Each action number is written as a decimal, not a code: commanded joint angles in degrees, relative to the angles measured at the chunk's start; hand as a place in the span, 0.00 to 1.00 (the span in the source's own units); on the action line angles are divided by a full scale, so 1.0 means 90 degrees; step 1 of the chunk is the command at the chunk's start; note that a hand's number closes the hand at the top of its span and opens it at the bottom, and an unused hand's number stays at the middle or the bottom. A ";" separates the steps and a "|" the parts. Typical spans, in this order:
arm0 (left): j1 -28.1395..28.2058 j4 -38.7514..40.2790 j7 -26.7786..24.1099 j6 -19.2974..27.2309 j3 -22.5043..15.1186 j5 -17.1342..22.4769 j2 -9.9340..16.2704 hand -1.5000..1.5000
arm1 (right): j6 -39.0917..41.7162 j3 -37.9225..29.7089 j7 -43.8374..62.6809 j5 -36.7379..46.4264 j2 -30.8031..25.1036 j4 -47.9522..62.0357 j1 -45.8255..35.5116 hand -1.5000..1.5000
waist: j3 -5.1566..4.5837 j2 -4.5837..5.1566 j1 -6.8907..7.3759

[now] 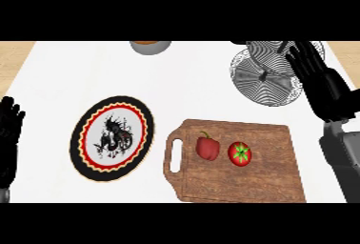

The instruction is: Pick the tomato from the cutting board and place it in the tiered basket

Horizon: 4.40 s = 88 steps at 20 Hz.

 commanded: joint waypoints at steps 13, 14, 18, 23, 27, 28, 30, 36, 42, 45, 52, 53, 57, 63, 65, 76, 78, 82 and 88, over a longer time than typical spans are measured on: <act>0.0590 0.1108 0.0459 -0.1315 -0.0612 0.0415 0.0009 0.50 | 0.0681 0.0201 -0.2190 0.0332 0.1131 0.0575 0.2785 0.00 | -0.0192 -0.0011 0.0121; 0.0353 0.1071 0.0584 -0.1427 -0.0498 0.0547 0.0117 0.50 | 0.0411 0.0414 -0.2067 0.0853 0.0920 0.0706 0.2691 0.00 | -0.0197 0.0007 0.0152; 0.0410 0.1117 0.0667 -0.1617 -0.0454 0.0693 0.0170 0.50 | 0.0116 0.0813 -0.1337 0.2164 -0.0399 0.0575 0.2634 0.00 | -0.0203 -0.0032 0.0237; 0.0183 0.1592 0.0511 -0.1611 -0.0500 0.0515 -0.0046 0.50 | 0.1297 0.1177 -0.0065 0.2002 -0.0994 0.0152 0.2230 0.00 | -0.0177 -0.0021 0.0243; 0.0087 0.1538 0.0492 -0.1735 -0.0488 0.0445 -0.0046 0.50 | 0.1934 0.1401 0.1104 0.1766 -0.0949 -0.0393 0.1465 0.00 | -0.0169 -0.0035 0.0279; 0.0076 0.1797 0.0339 -0.2120 -0.0245 0.0607 0.0117 0.50 | 0.1827 0.1370 0.1264 0.1833 -0.0774 -0.0407 0.1355 0.00 | -0.0167 -0.0031 0.0274; 0.0399 0.1353 0.0420 -0.1753 -0.0451 0.0317 -0.0100 0.50 | 0.2073 0.1168 0.2117 0.1430 -0.0960 -0.1133 0.1304 0.00 | -0.0165 -0.0048 0.0264; -0.0139 0.2296 0.0009 -0.2185 -0.0129 0.0232 -0.0240 0.50 | 0.2557 0.1267 0.3362 0.1207 -0.0552 -0.0949 0.0779 0.00 | -0.0165 -0.0025 0.0263; -0.0233 0.1844 0.0596 -0.1769 -0.0279 -0.0143 -0.0570 0.50 | 0.2955 0.1227 0.4307 0.1253 -0.0789 -0.1551 0.1088 0.00 | -0.0162 -0.0035 0.0226; -0.0025 0.1700 0.0549 -0.2038 -0.0025 -0.0077 -0.0545 0.50 | 0.3148 0.0973 0.3830 0.1791 -0.0715 -0.0918 0.1077 0.00 | -0.0159 -0.0028 0.0267; 0.0362 0.1299 0.0660 -0.2638 0.0429 -0.0049 -0.0305 0.50 | 0.3526 0.0643 0.4196 0.1757 -0.0323 -0.0946 0.1267 0.00 | -0.0159 -0.0036 0.0277; 0.0078 0.1820 0.0527 -0.2600 0.0436 -0.0284 -0.0585 0.50 | 0.3873 0.0290 0.4442 0.1537 -0.0407 -0.1069 0.1115 0.00 | -0.0160 -0.0032 0.0256; -0.0249 0.2150 0.0507 -0.2778 0.0661 -0.0240 -0.0697 0.50 | 0.4039 0.0197 0.3484 0.2112 -0.0280 -0.0539 0.1493 0.00 | -0.0159 -0.0027 0.0251; -0.0304 0.1592 0.1055 -0.2598 0.0788 -0.0589 -0.0813 0.50 | 0.3786 0.0220 0.3127 0.2790 0.0252 -0.0639 0.1733 0.00 | -0.0158 -0.0030 0.0252; -0.0048 0.1532 0.0851 -0.2731 0.0820 -0.0713 -0.0944 0.50 | 0.3942 -0.0022 0.2868 0.2856 0.0308 -0.0199 0.1545 0.00 | -0.0159 -0.0029 0.0264; -0.0330 0.2151 0.0560 -0.3164 0.1259 -0.0894 -0.1082 0.50 | 0.3615 0.0229 0.2783 0.3630 0.1190 -0.0026 0.1446 0.00 | -0.0160 -0.0028 0.0257; -0.0082 0.1663 0.0697 -0.3034 0.1087 -0.1145 -0.1197 0.50 | 0.3795 -0.0001 0.2649 0.3603 0.1082 0.0312 0.1174 0.00 | -0.0159 -0.0029 0.0270; -0.0073 0.1729 0.0722 -0.2910 0.1081 -0.1218 -0.1538 0.50 | 0.3792 0.0039 0.2906 0.3694 0.1277 0.0113 0.1334 0.00 | -0.0160 -0.0030 0.0258; -0.0380 0.2060 0.0609 -0.3132 0.1289 -0.1262 -0.1348 0.50 | 0.3399 0.0381 0.2353 0.4206 0.1642 0.0343 0.1644 0.00 | -0.0159 -0.0028 0.0248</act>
